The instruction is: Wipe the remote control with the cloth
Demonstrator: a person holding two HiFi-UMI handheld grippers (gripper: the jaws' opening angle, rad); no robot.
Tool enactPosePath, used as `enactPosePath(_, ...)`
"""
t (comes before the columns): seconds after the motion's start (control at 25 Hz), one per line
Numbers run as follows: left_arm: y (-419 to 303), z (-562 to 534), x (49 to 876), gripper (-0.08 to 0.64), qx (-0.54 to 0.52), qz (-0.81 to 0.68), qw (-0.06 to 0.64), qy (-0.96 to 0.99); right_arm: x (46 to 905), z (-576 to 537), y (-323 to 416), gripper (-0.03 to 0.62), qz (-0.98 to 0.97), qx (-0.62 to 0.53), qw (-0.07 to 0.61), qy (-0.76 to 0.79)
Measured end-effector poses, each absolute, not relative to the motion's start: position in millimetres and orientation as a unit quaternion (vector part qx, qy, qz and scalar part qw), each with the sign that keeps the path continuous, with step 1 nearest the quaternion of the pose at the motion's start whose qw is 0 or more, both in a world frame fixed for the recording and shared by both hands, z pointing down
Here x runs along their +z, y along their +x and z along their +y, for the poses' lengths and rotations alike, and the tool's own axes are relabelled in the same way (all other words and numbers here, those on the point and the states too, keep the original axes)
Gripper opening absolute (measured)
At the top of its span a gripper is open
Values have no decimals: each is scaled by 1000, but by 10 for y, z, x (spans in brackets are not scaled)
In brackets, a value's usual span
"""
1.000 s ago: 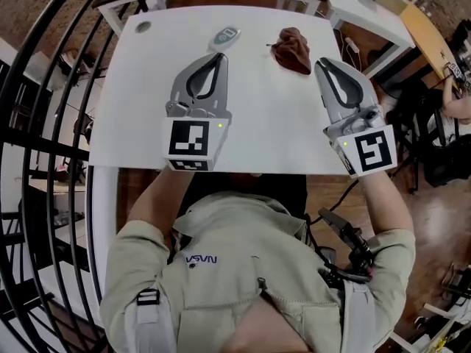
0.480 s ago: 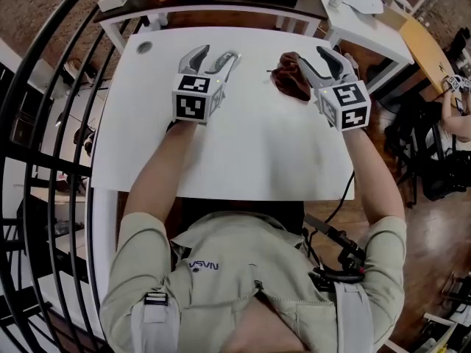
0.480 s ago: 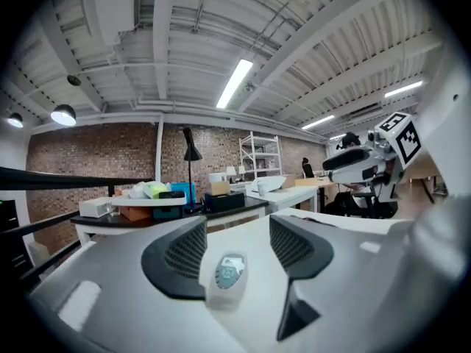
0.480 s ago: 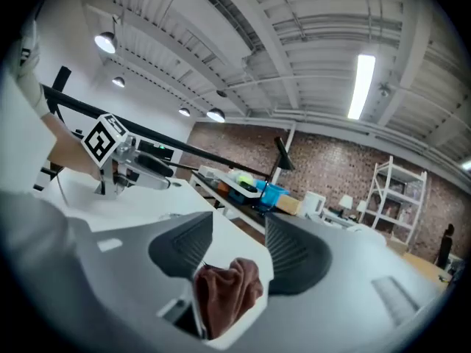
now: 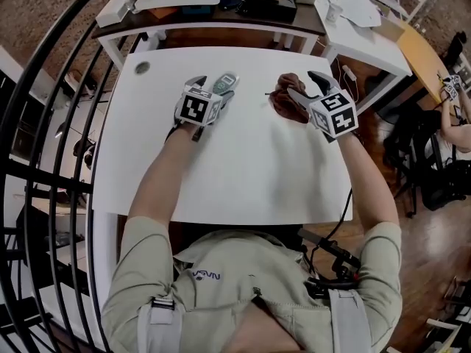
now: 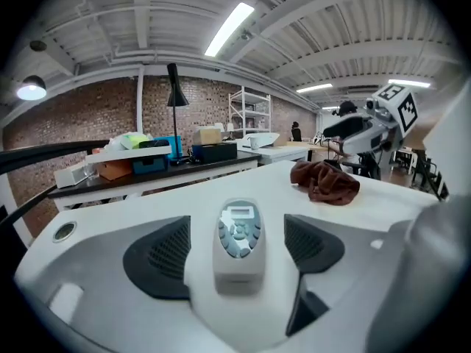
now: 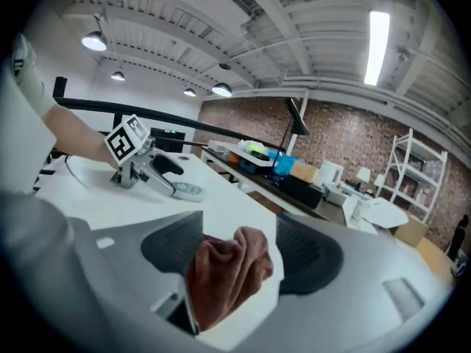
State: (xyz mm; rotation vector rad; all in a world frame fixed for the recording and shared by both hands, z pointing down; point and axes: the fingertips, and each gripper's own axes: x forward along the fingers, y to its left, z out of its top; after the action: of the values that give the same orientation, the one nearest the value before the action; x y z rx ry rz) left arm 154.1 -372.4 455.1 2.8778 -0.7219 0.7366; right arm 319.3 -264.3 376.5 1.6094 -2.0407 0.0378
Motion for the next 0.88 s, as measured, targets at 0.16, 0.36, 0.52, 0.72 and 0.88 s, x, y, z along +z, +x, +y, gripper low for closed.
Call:
enactPosePath(0.16,1589,-3773,4619,373,268,-226,66,934,3924,-2671,3272,316,-761,46,270,587)
enactPosePath(0.36,1590,-3786,4743,382,340,-224,67,911,4085,-2687,3258,318,-772,71,277,567)
enactPosePath(0.52,1606,-3788,4747,315,347,-217,77,909,4246,-2719,3253,351,-782,102,280,547)
enactPosePath(0.72,1619,-3777,4723,275,344,-220,69,910,4474,-2744,3252,370,-785,131,306,523)
enactPosePath(0.88,1606,-3784,4698,275,333,-239,44,911,4655,-2737,3325,368,-774,156,315,526)
